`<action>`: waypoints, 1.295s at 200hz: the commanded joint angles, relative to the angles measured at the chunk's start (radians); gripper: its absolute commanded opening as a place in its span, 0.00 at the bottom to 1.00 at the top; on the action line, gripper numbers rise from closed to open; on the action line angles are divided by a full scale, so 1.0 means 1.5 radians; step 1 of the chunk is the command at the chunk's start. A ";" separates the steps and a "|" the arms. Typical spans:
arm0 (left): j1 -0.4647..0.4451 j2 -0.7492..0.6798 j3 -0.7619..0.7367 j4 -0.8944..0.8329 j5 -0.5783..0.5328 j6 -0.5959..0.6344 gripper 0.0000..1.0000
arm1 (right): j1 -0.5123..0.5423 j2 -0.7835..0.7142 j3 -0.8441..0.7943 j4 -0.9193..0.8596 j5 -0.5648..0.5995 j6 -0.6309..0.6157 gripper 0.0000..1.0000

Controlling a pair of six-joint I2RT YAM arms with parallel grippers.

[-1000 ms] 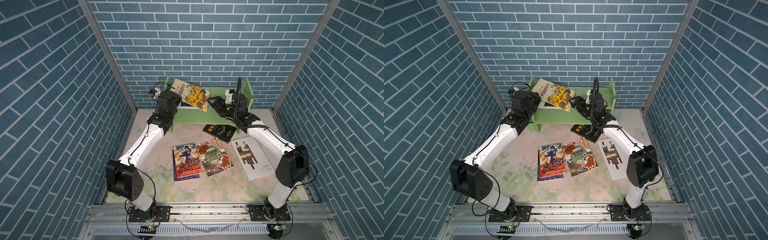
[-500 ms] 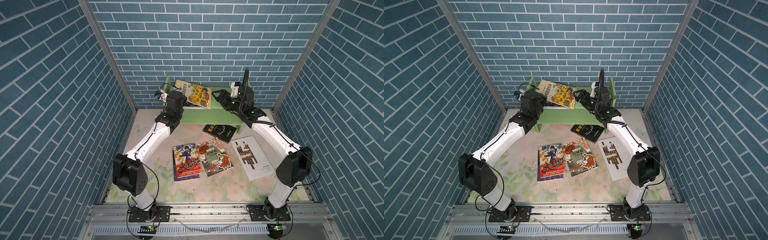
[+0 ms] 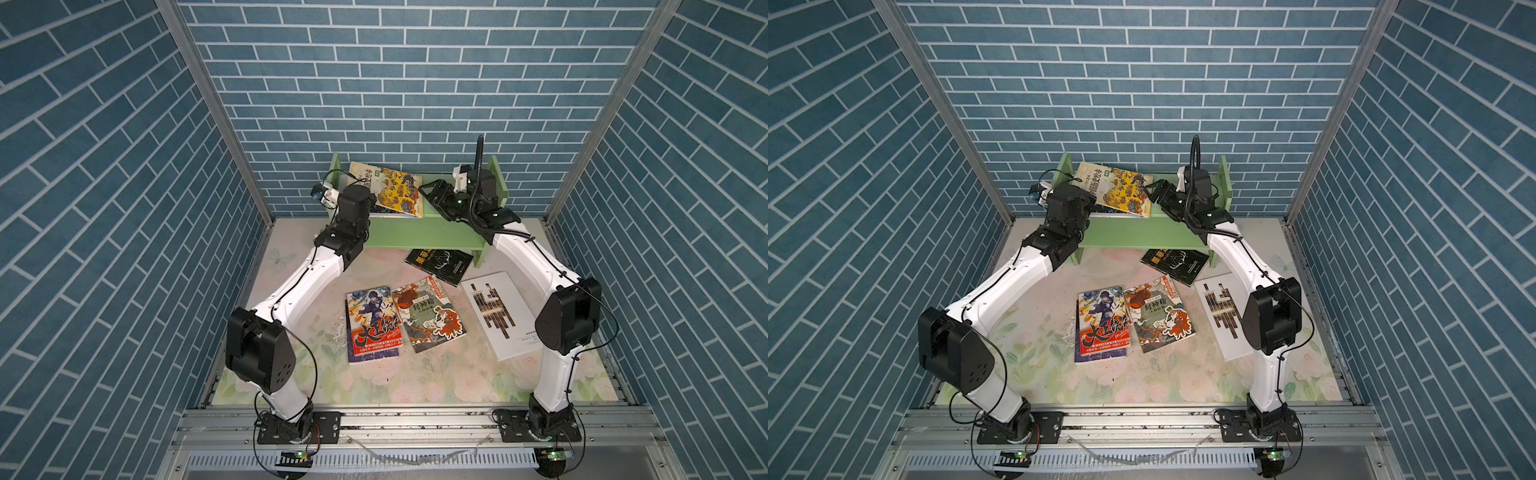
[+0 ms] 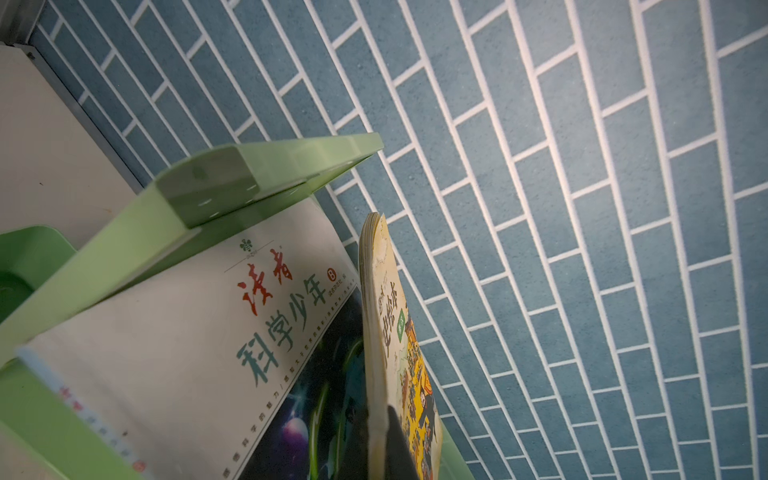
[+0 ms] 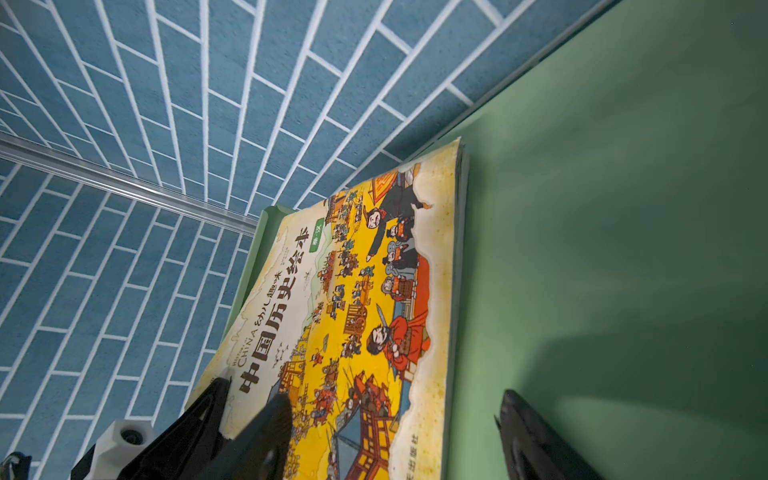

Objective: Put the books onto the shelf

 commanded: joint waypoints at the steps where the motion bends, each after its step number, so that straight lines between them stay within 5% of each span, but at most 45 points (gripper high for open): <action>1: -0.002 -0.023 -0.017 -0.010 -0.025 0.009 0.00 | 0.002 0.014 0.031 -0.007 -0.017 -0.007 0.79; 259: -0.001 -0.004 -0.013 -0.020 -0.009 0.011 0.00 | 0.034 0.069 0.147 -0.112 -0.005 -0.042 0.77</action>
